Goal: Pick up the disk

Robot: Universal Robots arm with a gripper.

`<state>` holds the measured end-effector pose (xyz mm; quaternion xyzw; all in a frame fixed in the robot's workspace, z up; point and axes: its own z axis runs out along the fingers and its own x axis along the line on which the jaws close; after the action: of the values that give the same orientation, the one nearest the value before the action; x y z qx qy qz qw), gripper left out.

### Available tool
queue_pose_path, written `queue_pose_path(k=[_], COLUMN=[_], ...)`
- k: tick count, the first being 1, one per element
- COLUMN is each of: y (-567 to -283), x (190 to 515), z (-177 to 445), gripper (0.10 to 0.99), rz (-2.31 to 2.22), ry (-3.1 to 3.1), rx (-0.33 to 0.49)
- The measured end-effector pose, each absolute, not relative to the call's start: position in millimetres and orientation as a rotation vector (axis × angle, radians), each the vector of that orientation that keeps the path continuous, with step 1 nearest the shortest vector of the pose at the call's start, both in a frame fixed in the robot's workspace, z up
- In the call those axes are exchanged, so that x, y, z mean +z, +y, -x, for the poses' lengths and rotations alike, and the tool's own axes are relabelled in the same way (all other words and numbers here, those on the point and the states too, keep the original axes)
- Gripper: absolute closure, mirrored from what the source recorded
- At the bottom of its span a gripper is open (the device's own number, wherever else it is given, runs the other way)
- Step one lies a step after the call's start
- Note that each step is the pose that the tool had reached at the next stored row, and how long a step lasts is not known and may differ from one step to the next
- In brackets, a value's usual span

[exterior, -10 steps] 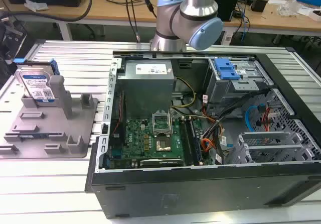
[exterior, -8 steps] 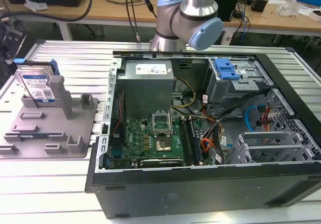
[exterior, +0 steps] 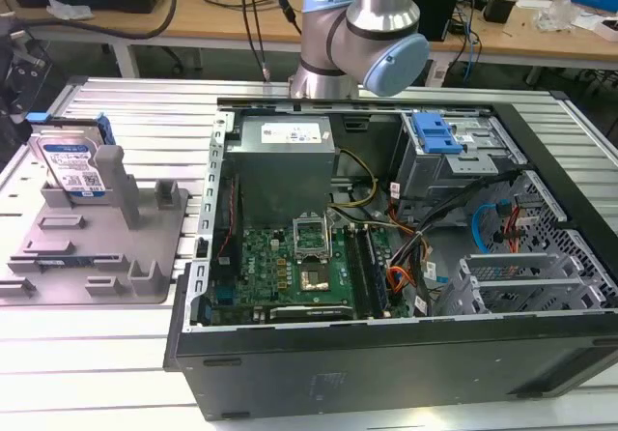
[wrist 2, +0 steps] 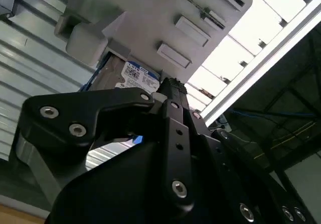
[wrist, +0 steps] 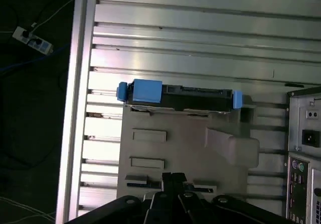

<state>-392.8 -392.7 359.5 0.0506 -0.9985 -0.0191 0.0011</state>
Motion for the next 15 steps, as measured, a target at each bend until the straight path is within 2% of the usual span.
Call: queue_pose_path(k=[7,15], y=[-392.7,-392.7], x=[359.4,359.2], z=[392.8,392.8], gripper=[0.98,0.98], rz=[-0.609,-0.885], ry=[-3.074,-3.002], rx=[-0.059,-0.057])
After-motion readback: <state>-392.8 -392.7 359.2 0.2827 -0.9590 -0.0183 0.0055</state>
